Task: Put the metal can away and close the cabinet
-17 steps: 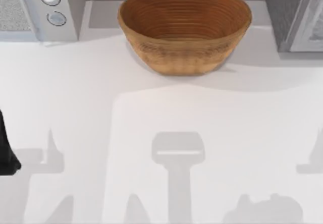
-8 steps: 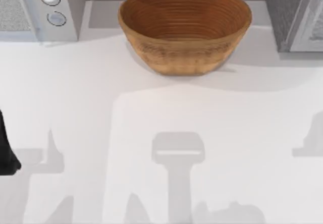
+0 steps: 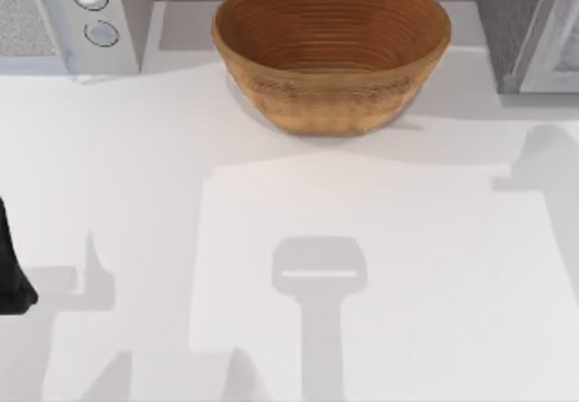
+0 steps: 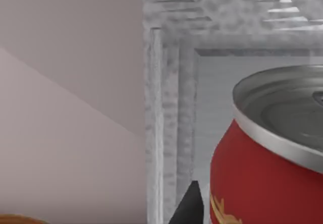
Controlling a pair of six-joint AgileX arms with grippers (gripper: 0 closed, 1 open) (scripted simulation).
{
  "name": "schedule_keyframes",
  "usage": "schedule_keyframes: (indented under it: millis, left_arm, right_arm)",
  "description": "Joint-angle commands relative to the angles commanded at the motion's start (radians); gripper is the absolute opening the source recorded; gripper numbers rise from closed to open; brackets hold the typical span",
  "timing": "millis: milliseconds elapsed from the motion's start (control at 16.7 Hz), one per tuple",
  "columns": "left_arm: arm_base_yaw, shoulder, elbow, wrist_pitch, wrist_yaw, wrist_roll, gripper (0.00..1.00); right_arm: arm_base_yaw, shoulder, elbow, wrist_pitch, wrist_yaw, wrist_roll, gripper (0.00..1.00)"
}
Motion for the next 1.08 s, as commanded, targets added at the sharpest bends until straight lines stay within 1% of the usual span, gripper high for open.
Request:
schedule_keyframes:
  millis: [360, 600, 780, 1080]
  left_arm:
    - [0.0, 0.0, 0.0, 0.0, 0.0, 0.0, 1.0]
    - [0.0, 0.0, 0.0, 0.0, 0.0, 0.0, 1.0]
    - [0.0, 0.0, 0.0, 0.0, 0.0, 0.0, 1.0]
    - [0.0, 0.0, 0.0, 0.0, 0.0, 0.0, 1.0]
  right_arm:
    - [0.052, 0.374, 0.493, -0.119, 0.055, 0.004, 0.0]
    - [0.076, 0.551, 0.726, -0.176, 0.081, 0.007, 0.0]
    - [0.085, 0.618, 0.814, -0.197, 0.091, 0.007, 0.0]
    - [0.082, 0.622, 0.819, -0.198, 0.091, 0.009, 0.0]
